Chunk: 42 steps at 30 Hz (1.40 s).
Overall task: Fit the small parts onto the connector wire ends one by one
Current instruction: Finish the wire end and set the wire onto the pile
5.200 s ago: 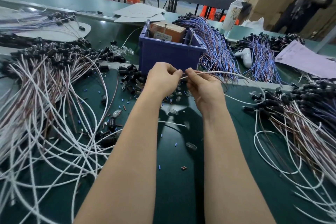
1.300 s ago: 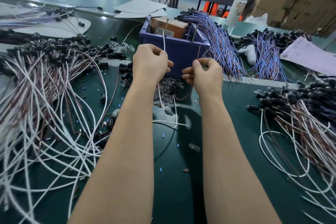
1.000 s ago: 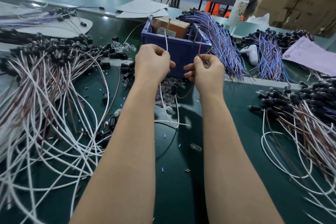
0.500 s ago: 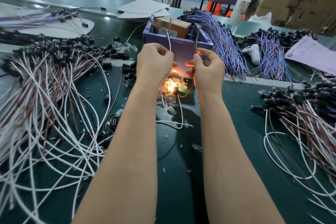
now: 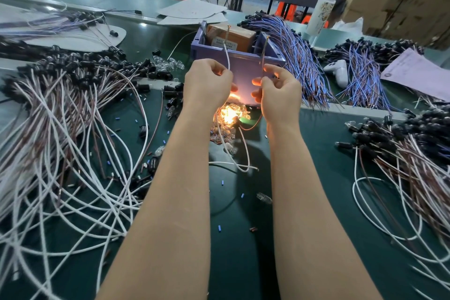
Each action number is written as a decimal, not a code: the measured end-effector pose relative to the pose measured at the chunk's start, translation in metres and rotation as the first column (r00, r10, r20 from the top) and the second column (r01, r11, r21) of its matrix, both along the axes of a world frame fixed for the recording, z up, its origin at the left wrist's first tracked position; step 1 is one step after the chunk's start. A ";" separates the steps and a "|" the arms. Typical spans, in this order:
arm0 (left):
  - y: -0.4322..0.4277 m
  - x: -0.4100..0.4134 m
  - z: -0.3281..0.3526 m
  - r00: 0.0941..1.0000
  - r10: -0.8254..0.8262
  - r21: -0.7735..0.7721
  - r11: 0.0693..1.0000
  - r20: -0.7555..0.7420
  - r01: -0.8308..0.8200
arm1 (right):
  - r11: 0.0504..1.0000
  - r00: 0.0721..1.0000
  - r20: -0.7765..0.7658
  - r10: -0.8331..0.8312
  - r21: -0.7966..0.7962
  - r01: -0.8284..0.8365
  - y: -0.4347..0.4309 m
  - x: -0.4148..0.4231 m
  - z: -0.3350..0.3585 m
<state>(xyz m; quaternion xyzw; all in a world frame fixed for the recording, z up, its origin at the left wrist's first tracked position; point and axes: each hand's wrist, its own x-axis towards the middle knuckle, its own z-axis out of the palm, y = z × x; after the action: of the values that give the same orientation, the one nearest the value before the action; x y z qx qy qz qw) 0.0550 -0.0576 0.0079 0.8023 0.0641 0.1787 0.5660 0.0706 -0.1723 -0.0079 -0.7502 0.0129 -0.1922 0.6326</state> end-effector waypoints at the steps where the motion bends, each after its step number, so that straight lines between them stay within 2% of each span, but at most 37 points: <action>1: 0.000 0.000 0.000 1.000 -0.005 0.003 1.000 -0.002 0.005 | 1.000 1.000 -0.012 0.014 0.021 -0.014 0.000 -0.001 0.001; 3: 0.001 0.000 -0.001 1.000 -0.024 0.001 1.000 -0.015 0.024 | 0.980 0.990 -0.086 0.109 0.176 -0.092 -0.002 -0.001 0.005; 5: 0.003 0.001 -0.001 0.998 -0.048 -0.006 0.999 -0.046 0.048 | 0.920 0.936 -0.233 0.265 0.351 -0.174 -0.005 -0.002 0.007; 6: 0.004 0.001 -0.001 0.996 -0.059 0.002 0.998 -0.074 0.060 | 0.927 0.898 -0.321 0.301 0.318 -0.197 -0.007 -0.004 0.007; 7: 0.005 0.001 -0.002 0.991 -0.071 0.022 0.997 -0.110 0.074 | 0.964 0.871 -0.415 0.262 0.151 -0.218 -0.010 -0.006 0.006; 8: 0.005 0.001 -0.003 0.984 -0.083 0.051 0.994 -0.155 0.092 | 0.959 0.855 -0.493 0.164 -0.122 -0.255 -0.011 -0.007 0.003; 9: 0.005 -0.001 -0.004 0.975 -0.098 0.078 0.990 -0.201 0.115 | 0.867 0.844 -0.533 0.053 -0.395 -0.304 -0.012 -0.009 -0.001; 10: 0.004 -0.002 -0.005 0.963 -0.122 0.084 0.986 -0.240 0.146 | 0.736 0.837 -0.547 -0.029 -0.578 -0.352 -0.011 -0.010 -0.004; 11: 0.003 -0.004 -0.004 0.952 -0.159 0.052 0.983 -0.261 0.178 | 0.646 0.827 -0.559 -0.061 -0.654 -0.394 -0.009 -0.012 -0.007; 13: -0.003 -0.010 0.004 0.935 -0.272 -0.164 0.957 -0.227 0.238 | 0.612 0.825 -0.563 -0.048 -0.669 -0.421 -0.003 -0.014 -0.011; 15: -0.009 -0.012 0.015 0.931 -0.362 -0.493 0.820 -0.054 0.290 | 0.611 0.848 -0.529 -0.028 -0.680 -0.405 -0.001 -0.017 -0.013; 16: -0.012 -0.012 0.019 0.937 -0.348 -0.616 0.732 0.029 0.291 | 0.611 0.857 -0.516 -0.023 -0.686 -0.396 -0.001 -0.020 -0.013; 17: -0.016 -0.012 0.020 0.955 -0.291 -0.670 0.699 0.053 0.250 | 0.633 0.866 -0.500 -0.015 -0.675 -0.379 -0.003 -0.023 -0.013; 18: -0.020 -0.012 0.020 0.976 -0.217 -0.636 0.751 0.017 0.178 | 0.689 0.883 -0.469 -0.004 -0.641 -0.337 -0.006 -0.026 -0.013; 20: -0.030 -0.012 0.012 0.993 -0.063 -0.319 0.947 -0.103 0.026 | 0.873 0.924 -0.382 0.017 -0.445 -0.200 -0.013 -0.034 -0.008; 21: -0.036 -0.015 0.009 0.990 -0.062 -0.178 0.983 -0.128 0.038 | 0.953 0.942 -0.333 0.041 -0.269 -0.136 -0.018 -0.037 -0.003; 22: -0.044 -0.018 0.008 0.982 -0.128 -0.101 0.988 -0.141 0.114 | 0.992 0.955 -0.285 0.079 -0.075 -0.105 -0.024 -0.041 0.003; 23: -0.053 -0.022 0.010 0.963 -0.229 -0.064 0.973 -0.146 0.221 | 0.994 0.967 -0.235 0.101 0.053 -0.091 -0.030 -0.045 0.011; 24: -0.063 -0.026 0.016 0.940 -0.313 -0.029 0.950 -0.137 0.312 | 0.995 0.978 -0.188 0.091 0.068 -0.079 -0.039 -0.048 0.018; 25: -0.075 -0.029 0.024 0.924 -0.363 0.016 0.930 -0.117 0.368 | 0.999 0.988 -0.146 0.051 0.009 -0.051 -0.049 -0.050 0.025; 28: -0.115 -0.031 0.052 0.912 -0.411 0.135 0.902 -0.016 0.409 | 0.985 0.995 -0.040 -0.091 -0.153 0.084 -0.083 -0.062 0.051; 30: -0.145 -0.034 0.070 0.906 -0.418 0.167 0.900 0.066 0.403 | 0.986 0.991 -0.007 -0.132 -0.106 0.131 -0.110 -0.074 0.070; 32: -0.175 -0.035 0.086 0.886 -0.431 0.031 0.901 0.169 0.432 | 0.976 0.985 0.015 -0.170 -0.134 0.170 -0.142 -0.093 0.086; 33: -0.190 -0.035 0.094 0.882 -0.422 -0.089 0.890 0.210 0.447 | 0.948 0.977 0.026 -0.214 -0.234 0.214 -0.159 -0.104 0.093; 35: -0.218 -0.033 0.103 0.896 -0.370 -0.333 0.836 0.245 0.436 | 0.838 0.939 0.055 -0.338 -0.437 0.327 -0.195 -0.128 0.100; 38: -0.261 -0.034 0.096 0.921 -0.341 -0.607 0.696 0.191 0.384 | 0.687 0.837 0.072 -0.543 -0.535 0.492 -0.242 -0.153 0.100; 40: -0.288 -0.033 0.072 0.904 -0.422 -0.674 0.650 0.064 0.351 | 0.603 0.757 0.012 -0.654 -0.596 0.530 -0.265 -0.157 0.083; 42: -0.310 -0.031 0.038 0.837 -0.537 -0.566 0.723 -0.102 0.395 | 0.585 0.693 -0.122 -0.711 -0.648 0.487 -0.280 -0.151 0.051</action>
<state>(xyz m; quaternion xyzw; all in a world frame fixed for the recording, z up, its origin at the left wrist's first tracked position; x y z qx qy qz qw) 0.0242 -0.3674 0.0457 0.6230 -0.0221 -0.1016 0.7753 -0.0802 -0.4523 0.0435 -0.8731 0.3308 -0.2480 0.2583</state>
